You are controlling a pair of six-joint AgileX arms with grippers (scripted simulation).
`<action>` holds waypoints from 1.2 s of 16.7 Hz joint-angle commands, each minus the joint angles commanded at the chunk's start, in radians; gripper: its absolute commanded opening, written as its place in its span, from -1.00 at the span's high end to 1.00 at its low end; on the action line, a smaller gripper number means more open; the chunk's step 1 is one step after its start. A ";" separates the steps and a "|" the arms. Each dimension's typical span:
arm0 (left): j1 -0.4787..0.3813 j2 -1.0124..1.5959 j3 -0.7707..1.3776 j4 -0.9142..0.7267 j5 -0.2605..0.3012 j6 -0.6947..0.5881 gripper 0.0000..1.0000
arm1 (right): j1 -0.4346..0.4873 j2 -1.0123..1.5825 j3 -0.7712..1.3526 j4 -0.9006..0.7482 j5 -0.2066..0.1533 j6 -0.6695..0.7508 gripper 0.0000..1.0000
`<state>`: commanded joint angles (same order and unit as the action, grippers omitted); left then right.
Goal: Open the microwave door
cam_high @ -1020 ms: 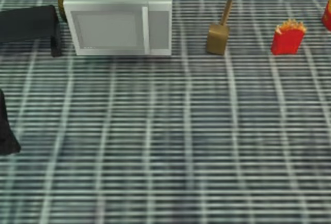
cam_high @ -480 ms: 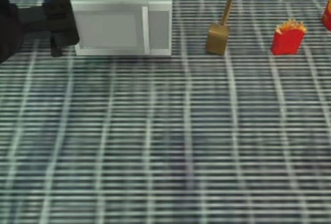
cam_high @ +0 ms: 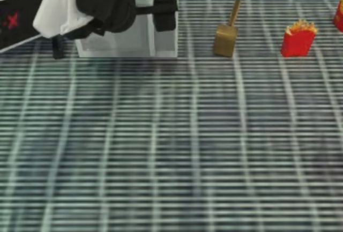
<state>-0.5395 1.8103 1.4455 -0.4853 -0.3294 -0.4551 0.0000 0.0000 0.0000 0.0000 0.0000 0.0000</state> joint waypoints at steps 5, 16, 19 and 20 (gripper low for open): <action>-0.049 0.152 0.120 -0.057 -0.032 -0.037 -1.00 | 0.000 0.000 0.000 0.000 0.000 0.000 -1.00; -0.008 0.313 0.184 0.045 -0.005 -0.001 -1.00 | 0.000 0.000 0.000 0.000 0.000 0.000 -1.00; 0.012 0.375 0.210 0.093 0.008 0.016 -1.00 | 0.000 0.000 0.000 0.000 0.000 0.000 -1.00; 0.013 0.376 0.210 0.094 0.008 0.017 -1.00 | 0.000 0.000 0.000 0.000 0.000 0.000 -1.00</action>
<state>-0.5270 2.1858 1.6558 -0.3913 -0.3213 -0.4383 0.0000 0.0000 0.0000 0.0000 0.0000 0.0000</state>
